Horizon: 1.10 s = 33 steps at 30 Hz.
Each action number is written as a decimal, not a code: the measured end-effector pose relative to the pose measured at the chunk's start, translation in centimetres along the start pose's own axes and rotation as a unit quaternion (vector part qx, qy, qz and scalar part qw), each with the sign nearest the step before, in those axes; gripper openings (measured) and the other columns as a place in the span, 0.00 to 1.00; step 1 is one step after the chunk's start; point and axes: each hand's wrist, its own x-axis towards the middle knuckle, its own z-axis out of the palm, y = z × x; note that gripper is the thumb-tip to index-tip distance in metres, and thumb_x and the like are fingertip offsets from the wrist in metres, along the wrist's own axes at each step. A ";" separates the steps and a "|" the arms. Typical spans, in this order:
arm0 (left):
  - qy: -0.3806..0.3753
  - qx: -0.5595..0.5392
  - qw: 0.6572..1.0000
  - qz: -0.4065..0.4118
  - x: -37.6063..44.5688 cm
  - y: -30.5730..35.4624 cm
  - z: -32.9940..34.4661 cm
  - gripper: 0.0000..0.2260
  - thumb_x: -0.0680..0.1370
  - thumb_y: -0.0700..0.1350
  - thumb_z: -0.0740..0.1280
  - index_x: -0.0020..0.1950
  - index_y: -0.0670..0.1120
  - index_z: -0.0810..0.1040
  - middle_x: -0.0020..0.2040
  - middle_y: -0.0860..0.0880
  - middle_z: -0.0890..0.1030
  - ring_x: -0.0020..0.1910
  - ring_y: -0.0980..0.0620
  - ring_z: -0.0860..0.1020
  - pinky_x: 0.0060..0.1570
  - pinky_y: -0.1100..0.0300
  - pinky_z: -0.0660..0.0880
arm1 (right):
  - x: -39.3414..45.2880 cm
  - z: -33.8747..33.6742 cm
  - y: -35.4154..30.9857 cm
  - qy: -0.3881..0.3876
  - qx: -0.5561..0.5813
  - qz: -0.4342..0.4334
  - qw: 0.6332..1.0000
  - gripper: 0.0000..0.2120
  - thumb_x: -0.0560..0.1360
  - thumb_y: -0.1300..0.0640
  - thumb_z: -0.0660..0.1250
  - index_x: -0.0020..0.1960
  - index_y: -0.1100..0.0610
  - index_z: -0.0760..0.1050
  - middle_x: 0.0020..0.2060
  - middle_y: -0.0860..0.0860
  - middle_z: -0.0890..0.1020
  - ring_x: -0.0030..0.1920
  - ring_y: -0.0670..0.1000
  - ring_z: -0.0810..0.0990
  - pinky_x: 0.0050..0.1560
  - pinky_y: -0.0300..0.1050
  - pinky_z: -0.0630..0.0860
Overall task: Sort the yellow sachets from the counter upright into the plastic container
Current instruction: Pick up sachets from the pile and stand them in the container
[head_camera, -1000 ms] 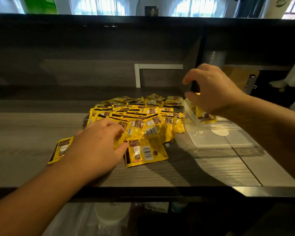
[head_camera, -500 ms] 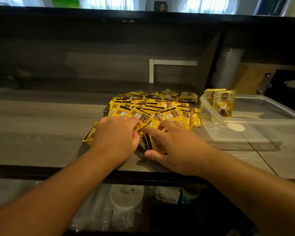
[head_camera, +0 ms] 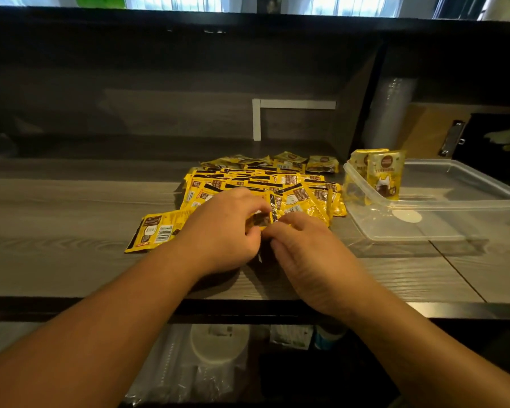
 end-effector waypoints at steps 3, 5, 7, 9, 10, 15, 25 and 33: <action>-0.029 -0.001 0.999 0.024 -0.2 -0.4 0.0 0.31 0.74 0.46 0.71 0.75 0.58 0.64 0.75 0.57 0.65 0.73 0.54 0.62 0.72 0.51 0.65 | 0.0 -0.4 0.3 0.044 0.085 0.048 0.994 0.13 0.77 0.43 0.62 0.60 0.44 0.72 0.57 0.43 0.72 0.53 0.42 0.69 0.49 0.37 0.67; 0.005 0.006 1.000 0.023 -0.2 -0.4 0.4 0.31 0.76 0.44 0.70 0.76 0.59 0.63 0.75 0.56 0.67 0.73 0.54 0.64 0.72 0.50 0.66 | -0.1 -0.6 0.4 0.052 0.108 0.070 0.990 0.14 0.73 0.42 0.68 0.56 0.45 0.72 0.53 0.41 0.72 0.51 0.42 0.70 0.46 0.37 0.66; 0.032 0.004 0.999 0.029 -0.2 -0.2 0.9 0.28 0.77 0.42 0.68 0.75 0.58 0.66 0.72 0.55 0.72 0.70 0.54 0.68 0.68 0.53 0.69 | -0.3 -0.7 0.4 0.070 0.121 0.080 0.987 0.12 0.73 0.43 0.70 0.53 0.46 0.74 0.49 0.41 0.74 0.50 0.44 0.72 0.46 0.39 0.69; 0.088 -0.038 0.995 0.017 -0.1 0.2 0.8 0.24 0.77 0.38 0.66 0.71 0.56 0.71 0.66 0.54 0.77 0.62 0.54 0.74 0.58 0.62 0.73 | -0.4 -0.8 0.4 0.095 0.154 0.102 0.978 0.09 0.74 0.45 0.68 0.51 0.46 0.75 0.47 0.41 0.78 0.48 0.43 0.75 0.47 0.42 0.74; 0.135 -0.080 0.988 -0.004 0.0 0.4 0.5 0.23 0.78 0.37 0.65 0.70 0.55 0.73 0.62 0.53 0.79 0.58 0.55 0.76 0.51 0.66 0.73 | -0.5 -0.9 0.5 0.104 0.176 0.115 0.972 0.07 0.76 0.45 0.67 0.51 0.46 0.76 0.45 0.42 0.79 0.46 0.42 0.76 0.47 0.42 0.75; 0.262 -0.426 0.843 -0.200 1.7 2.3 -2.0 0.16 0.81 0.36 0.62 0.57 0.57 0.77 0.51 0.55 0.84 0.49 0.54 0.84 0.45 0.54 0.83 | -0.6 -0.9 0.7 0.124 0.215 0.132 0.960 0.04 0.76 0.48 0.68 0.50 0.46 0.76 0.43 0.42 0.80 0.43 0.38 0.75 0.41 0.32 0.70; 0.216 -0.659 0.661 -0.287 2.5 5.4 -2.1 0.21 0.77 0.27 0.58 0.58 0.50 0.76 0.52 0.47 0.84 0.49 0.48 0.84 0.51 0.47 0.82 | -0.8 -2.1 1.2 0.313 0.363 0.135 0.867 0.09 0.79 0.58 0.65 0.44 0.45 0.76 0.39 0.40 0.81 0.42 0.40 0.80 0.38 0.42 0.81; 0.213 -0.646 0.679 -0.278 3.9 7.6 -1.6 0.17 0.77 0.32 0.67 0.56 0.54 0.73 0.50 0.47 0.85 0.45 0.49 0.86 0.35 0.55 0.80 | -0.4 -7.0 2.9 0.291 0.583 0.277 0.707 0.06 0.78 0.52 0.67 0.48 0.52 0.80 0.43 0.53 0.85 0.46 0.55 0.85 0.44 0.60 0.82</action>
